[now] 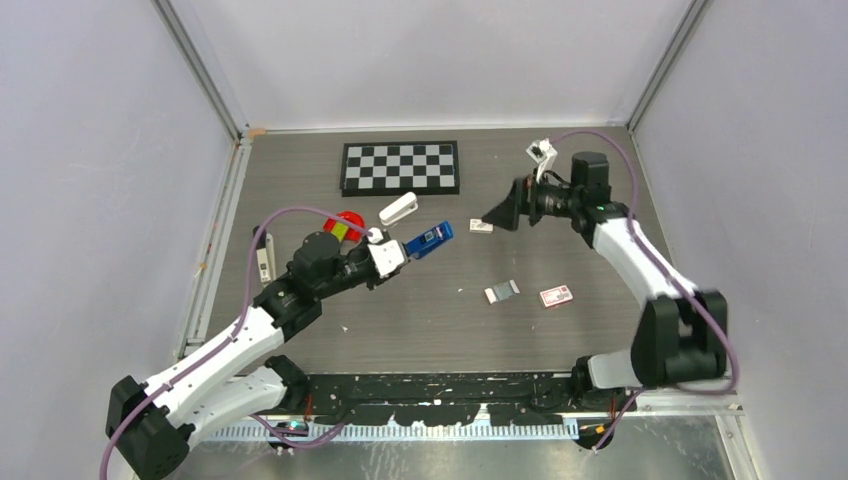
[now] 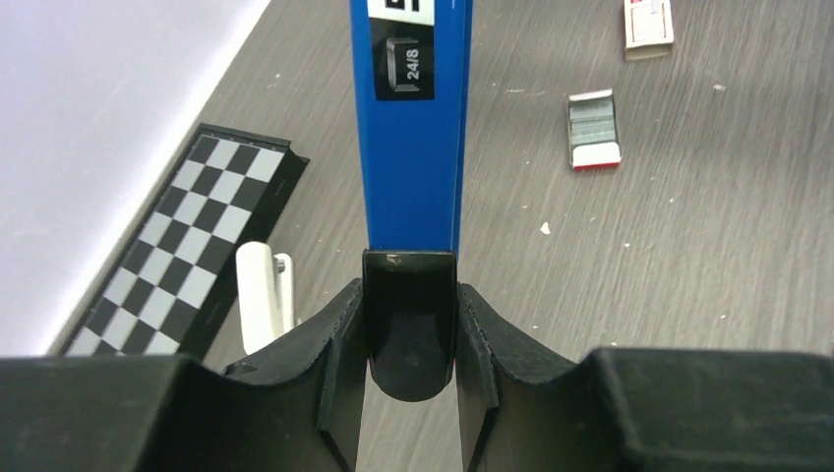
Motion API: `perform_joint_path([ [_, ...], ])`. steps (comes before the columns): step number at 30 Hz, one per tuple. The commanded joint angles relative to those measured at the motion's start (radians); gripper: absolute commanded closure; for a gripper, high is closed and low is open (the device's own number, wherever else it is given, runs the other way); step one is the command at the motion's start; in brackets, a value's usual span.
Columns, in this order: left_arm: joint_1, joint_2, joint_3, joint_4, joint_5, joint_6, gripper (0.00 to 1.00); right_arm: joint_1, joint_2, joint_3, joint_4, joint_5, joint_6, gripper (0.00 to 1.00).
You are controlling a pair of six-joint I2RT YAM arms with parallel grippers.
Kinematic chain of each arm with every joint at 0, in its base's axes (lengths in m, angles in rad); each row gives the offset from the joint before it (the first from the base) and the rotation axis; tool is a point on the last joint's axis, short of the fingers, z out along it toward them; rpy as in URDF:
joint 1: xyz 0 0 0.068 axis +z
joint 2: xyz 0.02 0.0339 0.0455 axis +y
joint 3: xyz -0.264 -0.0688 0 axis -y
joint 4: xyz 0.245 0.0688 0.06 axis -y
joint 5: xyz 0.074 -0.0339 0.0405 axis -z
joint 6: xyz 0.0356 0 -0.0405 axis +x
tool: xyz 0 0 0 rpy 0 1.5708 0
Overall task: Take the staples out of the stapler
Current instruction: Unload the staple at the center of the board.
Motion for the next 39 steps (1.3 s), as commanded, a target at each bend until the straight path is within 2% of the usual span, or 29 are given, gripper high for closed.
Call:
perform_joint_path([
  [1, 0.001, -0.033, -0.003, 0.213, 0.033, -0.178, 1.0, -0.003, -0.167, -0.012, -0.544, -0.181, -1.255, 0.0],
  [3, 0.001, -0.026, -0.009, 0.253, 0.057, -0.22, 1.0, 0.021, -0.145, 0.048, -0.83, -0.327, -1.571, 0.0],
  [6, 0.001, -0.009, -0.026, 0.329, 0.077, -0.271, 1.0, 0.131, -0.084, 0.156, -1.04, -0.367, -1.698, 0.0],
  [8, 0.001, 0.004, -0.038, 0.374, 0.082, -0.301, 1.0, 0.176, -0.047, 0.18, -1.044, -0.389, -1.684, 0.0],
  [10, 0.001, 0.022, -0.045, 0.404, 0.078, -0.324, 1.0, 0.182, -0.011, 0.179, -0.956, -0.466, -1.569, 0.01],
  [12, 0.0, 0.05, -0.065, 0.443, 0.069, -0.353, 1.0, 0.186, 0.052, 0.197, -0.949, -0.531, -1.553, 0.0],
  [13, 0.001, 0.064, -0.076, 0.468, 0.065, -0.37, 1.0, 0.19, 0.103, 0.231, -1.042, -0.569, -1.653, 0.01],
  [14, 0.001, 0.078, -0.089, 0.498, 0.063, -0.39, 1.0, 0.192, 0.174, 0.289, -1.273, -0.597, -1.869, 0.01],
  [15, 0.001, 0.091, -0.102, 0.531, 0.063, -0.409, 1.0, 0.211, 0.268, 0.359, -1.6, -0.601, -2.188, 0.0],
  [17, 0.001, 0.116, -0.126, 0.593, 0.066, -0.436, 1.0, 0.222, 0.351, 0.426, -1.644, -0.603, -2.141, 0.01],
  [20, 0.001, 0.131, -0.166, 0.675, 0.054, -0.5, 1.0, 0.225, 0.363, 0.39, -1.644, -0.602, -2.193, 0.0],
  [26, 0.001, 0.091, -0.188, 0.661, 0.006, -0.531, 1.0, 0.135, 0.377, 0.436, -1.643, -0.589, -2.103, 0.0],
  [32, 0.001, 0.079, -0.195, 0.668, -0.022, -0.575, 1.0, 0.061, 0.437, 0.487, -1.643, -0.496, -2.02, 0.0],
  [35, 0.001, 0.078, -0.192, 0.672, -0.026, -0.589, 1.0, 0.031, 0.459, 0.581, -1.634, -0.413, -1.928, 0.0],
  [36, 0.001, 0.075, -0.193, 0.671, -0.028, -0.595, 1.0, 0.019, 0.462, 0.619, -1.599, -0.372, -1.855, 0.0],
  [37, 0.001, 0.073, -0.192, 0.672, -0.03, -0.597, 1.0, 0.009, 0.447, 0.64, -1.494, -0.311, -1.695, 0.0],
  [39, 0.001, 0.067, -0.19, 0.666, -0.03, -0.601, 1.0, 0.009, 0.317, 0.546, -1.027, -0.098, -1.188, 0.0],
])
